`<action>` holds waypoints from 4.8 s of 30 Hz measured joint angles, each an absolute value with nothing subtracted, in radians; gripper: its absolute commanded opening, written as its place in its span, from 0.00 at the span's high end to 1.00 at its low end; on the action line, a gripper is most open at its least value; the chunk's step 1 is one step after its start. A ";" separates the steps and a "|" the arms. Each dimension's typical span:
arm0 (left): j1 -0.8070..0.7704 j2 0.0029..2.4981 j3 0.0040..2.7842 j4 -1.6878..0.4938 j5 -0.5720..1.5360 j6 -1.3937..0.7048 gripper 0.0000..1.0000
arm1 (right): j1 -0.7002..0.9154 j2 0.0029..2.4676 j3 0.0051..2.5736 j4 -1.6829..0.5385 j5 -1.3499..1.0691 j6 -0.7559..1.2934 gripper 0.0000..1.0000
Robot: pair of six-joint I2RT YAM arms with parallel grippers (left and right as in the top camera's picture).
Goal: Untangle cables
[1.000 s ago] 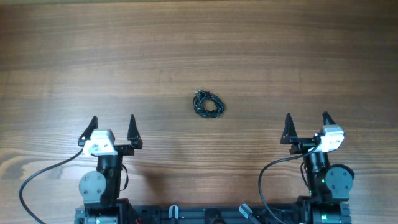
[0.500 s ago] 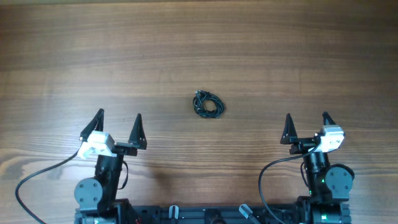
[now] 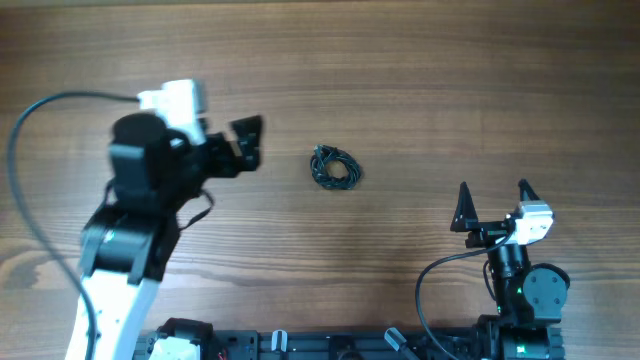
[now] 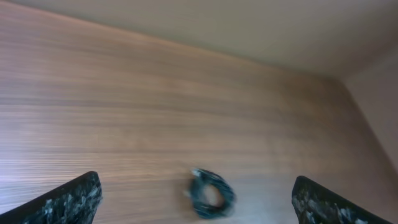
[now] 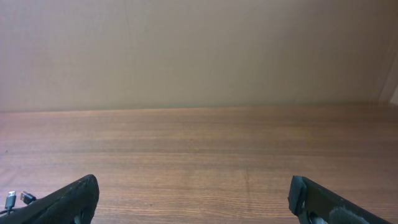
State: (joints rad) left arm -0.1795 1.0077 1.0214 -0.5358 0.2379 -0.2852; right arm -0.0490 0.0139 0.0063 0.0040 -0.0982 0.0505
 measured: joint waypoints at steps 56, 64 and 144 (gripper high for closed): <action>-0.385 1.354 1.035 -0.755 0.139 -0.490 0.96 | -0.048 0.014 0.006 0.004 -0.101 0.051 0.00; -0.390 1.358 1.035 -0.756 0.247 -0.384 0.96 | -0.049 0.015 0.006 0.011 -0.181 0.464 0.00; -0.567 1.436 1.033 -0.544 0.232 -0.774 0.54 | 0.342 1.326 0.315 0.748 -0.665 0.992 0.96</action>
